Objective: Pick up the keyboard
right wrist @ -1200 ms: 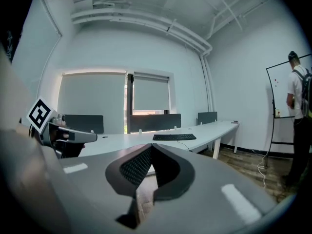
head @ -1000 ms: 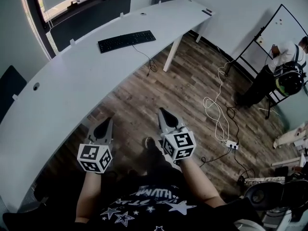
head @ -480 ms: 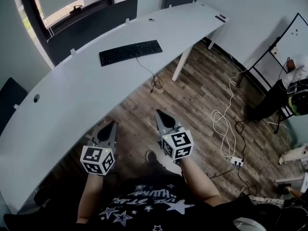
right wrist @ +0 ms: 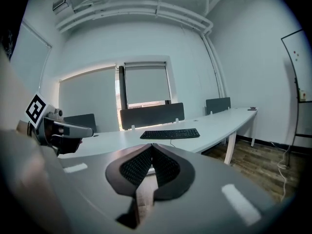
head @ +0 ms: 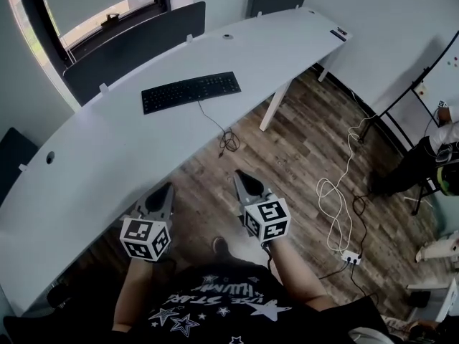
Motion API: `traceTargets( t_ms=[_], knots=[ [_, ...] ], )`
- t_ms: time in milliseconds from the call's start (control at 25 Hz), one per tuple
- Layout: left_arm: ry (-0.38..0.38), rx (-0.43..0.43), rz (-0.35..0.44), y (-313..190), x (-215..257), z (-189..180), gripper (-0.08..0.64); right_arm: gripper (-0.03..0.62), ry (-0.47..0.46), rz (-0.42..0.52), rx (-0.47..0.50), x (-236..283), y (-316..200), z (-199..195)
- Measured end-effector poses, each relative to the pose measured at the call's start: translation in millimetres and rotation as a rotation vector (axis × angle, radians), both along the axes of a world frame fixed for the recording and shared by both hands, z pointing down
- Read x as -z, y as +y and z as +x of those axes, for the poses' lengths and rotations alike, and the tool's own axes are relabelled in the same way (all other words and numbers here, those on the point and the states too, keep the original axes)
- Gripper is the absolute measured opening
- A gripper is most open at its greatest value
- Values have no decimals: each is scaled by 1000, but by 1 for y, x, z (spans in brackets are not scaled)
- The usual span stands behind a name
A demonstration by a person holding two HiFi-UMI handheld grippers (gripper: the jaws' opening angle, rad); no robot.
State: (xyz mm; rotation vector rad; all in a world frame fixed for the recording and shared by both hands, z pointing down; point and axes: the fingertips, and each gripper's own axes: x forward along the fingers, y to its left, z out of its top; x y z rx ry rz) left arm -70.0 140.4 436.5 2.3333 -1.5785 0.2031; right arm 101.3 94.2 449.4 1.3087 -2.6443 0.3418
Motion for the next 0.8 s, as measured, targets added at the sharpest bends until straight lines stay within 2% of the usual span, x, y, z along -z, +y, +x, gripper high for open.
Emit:
traceTargets(
  t_ms=[360, 560, 800],
  knots=[
    [-7, 98, -4, -43, 8, 5, 9, 3, 1, -28, 78, -9, -36, 17],
    [-24, 91, -9, -55, 9, 19, 9, 3, 8, -32, 84, -14, -57, 23],
    [-22, 107, -46, -62, -1, 8, 9, 3, 21, -56, 98, -28, -63, 19]
  ],
)
